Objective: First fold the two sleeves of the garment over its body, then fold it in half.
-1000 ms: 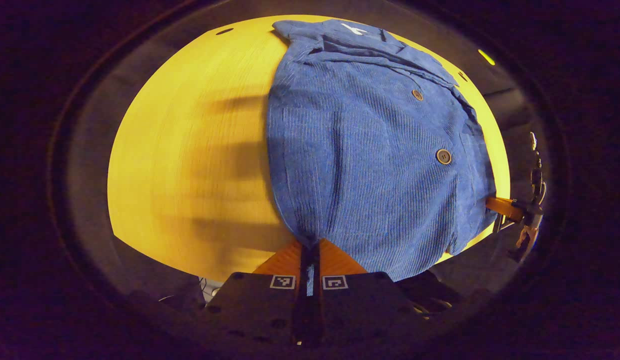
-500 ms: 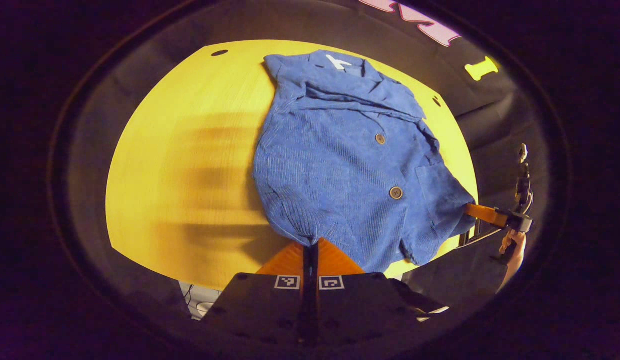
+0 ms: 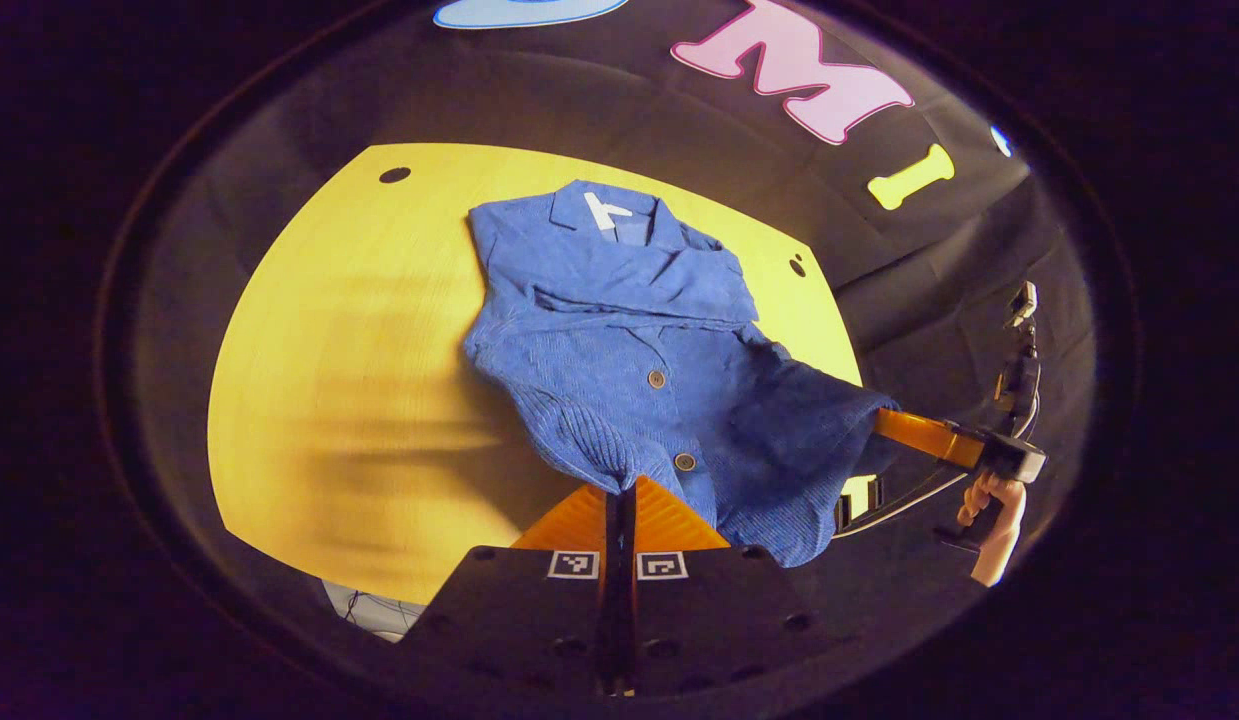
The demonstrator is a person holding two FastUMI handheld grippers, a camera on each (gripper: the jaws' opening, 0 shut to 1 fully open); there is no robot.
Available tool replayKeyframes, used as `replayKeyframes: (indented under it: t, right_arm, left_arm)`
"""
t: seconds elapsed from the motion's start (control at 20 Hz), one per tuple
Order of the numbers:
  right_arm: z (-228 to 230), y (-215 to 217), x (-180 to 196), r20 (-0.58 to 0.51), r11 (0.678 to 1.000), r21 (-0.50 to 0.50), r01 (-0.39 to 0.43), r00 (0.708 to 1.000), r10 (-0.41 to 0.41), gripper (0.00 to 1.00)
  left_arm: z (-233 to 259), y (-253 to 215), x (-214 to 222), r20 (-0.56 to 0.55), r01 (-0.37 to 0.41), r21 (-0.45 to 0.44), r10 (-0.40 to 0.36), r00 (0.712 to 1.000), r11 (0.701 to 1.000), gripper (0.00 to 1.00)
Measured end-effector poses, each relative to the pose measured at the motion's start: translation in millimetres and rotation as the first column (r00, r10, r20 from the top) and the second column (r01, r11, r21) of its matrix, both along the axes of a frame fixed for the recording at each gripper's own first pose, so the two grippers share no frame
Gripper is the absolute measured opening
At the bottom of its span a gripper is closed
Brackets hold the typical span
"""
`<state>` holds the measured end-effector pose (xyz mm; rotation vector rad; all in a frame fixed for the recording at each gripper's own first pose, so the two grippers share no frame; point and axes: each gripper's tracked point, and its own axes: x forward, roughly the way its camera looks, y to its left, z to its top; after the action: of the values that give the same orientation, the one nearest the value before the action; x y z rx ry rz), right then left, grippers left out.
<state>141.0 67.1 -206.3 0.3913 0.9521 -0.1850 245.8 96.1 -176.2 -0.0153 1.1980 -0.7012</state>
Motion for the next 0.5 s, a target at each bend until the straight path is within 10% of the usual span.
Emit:
replayKeyframes:
  t: [0.25,0.5]
  right_arm:
    - [27,-26,103,0.096,1.0,-0.017,0.016,0.995,-0.014,0.05]
    - [-3,-74,226,0.1,0.996,0.077,0.046,0.994,-0.054,0.04]
  left_arm:
    - [36,-27,72,0.054,-0.025,-0.085,0.03,0.998,0.996,0.0]
    - [35,-63,185,-0.065,-0.209,-0.123,0.203,0.977,0.97,0.0]
